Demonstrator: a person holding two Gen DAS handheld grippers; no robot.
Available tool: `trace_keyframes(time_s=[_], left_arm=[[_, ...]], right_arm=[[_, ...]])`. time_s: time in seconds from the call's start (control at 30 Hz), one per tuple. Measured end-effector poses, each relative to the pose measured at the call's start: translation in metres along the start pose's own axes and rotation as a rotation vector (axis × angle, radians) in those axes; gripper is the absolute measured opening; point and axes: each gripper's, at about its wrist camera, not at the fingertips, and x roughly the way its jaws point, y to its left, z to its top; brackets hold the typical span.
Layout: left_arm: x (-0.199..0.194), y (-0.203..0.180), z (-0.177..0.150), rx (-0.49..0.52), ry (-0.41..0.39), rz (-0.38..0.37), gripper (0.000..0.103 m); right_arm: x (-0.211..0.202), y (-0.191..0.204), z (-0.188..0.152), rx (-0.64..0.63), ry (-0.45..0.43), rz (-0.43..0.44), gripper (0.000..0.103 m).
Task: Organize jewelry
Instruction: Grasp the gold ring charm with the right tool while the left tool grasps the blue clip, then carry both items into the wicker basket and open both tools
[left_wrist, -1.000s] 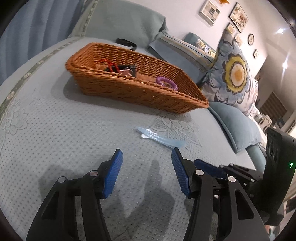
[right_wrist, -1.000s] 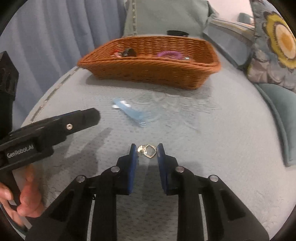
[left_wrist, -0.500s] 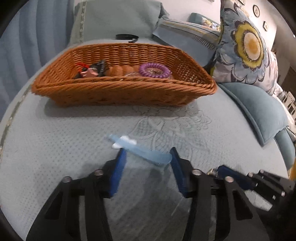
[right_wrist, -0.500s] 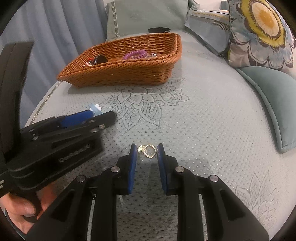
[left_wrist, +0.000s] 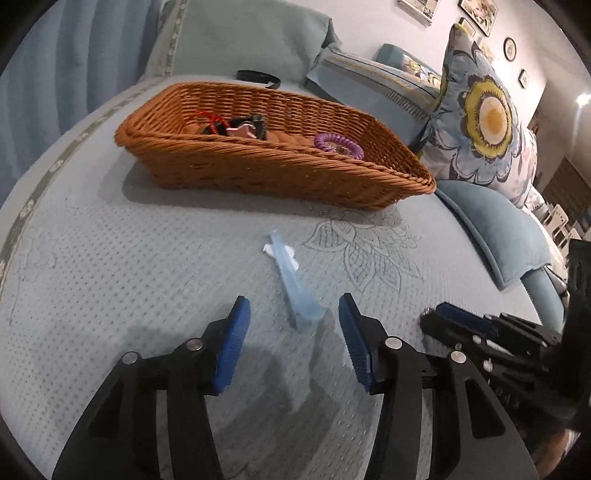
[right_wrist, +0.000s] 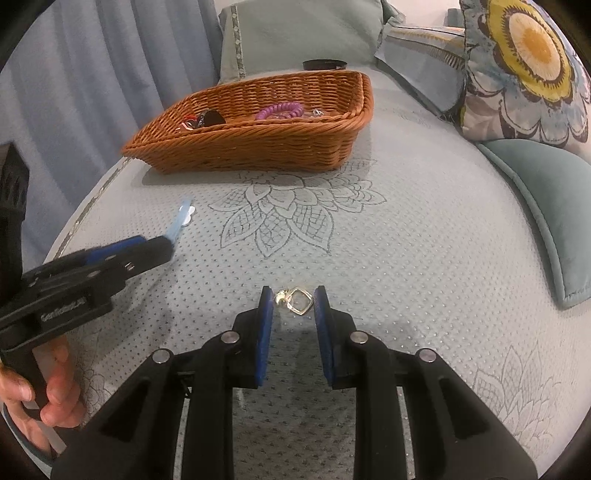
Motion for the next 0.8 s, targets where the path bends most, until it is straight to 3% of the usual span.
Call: trace_keyframes(time_s=[0.07,0.1,0.13,0.3,0.6,0.8], left_arm=[[0.005,-0.007,0.001,0.026,-0.002,0.030,0.044],[0.006,-0.007,0.001,0.039,-0.001,0.044,0.023],[0.009,-0.009,0.000,0.051,0.008,0.051,0.010],[-0.003,-0.012,-0.004,0.081,-0.046,0.013,0.010],[-0.031,-0.016,-0.005,0.085,-0.140,-0.038,0.010],[-0.068,-0.016,0.018,0.077,-0.234,-0.064,0.010]], right_arm=[[0.000,0.003,0.000,-0.019,-0.002,-0.004,0.020],[0.000,0.006,-0.001,-0.032,-0.005,-0.005,0.020],[-0.001,0.009,-0.001,-0.047,-0.008,-0.012,0.020],[-0.008,0.021,-0.004,-0.099,-0.051,-0.033,0.020],[-0.034,0.022,-0.001,-0.089,-0.154,0.014,0.020],[-0.065,0.022,0.021,-0.080,-0.265,0.019,0.020]])
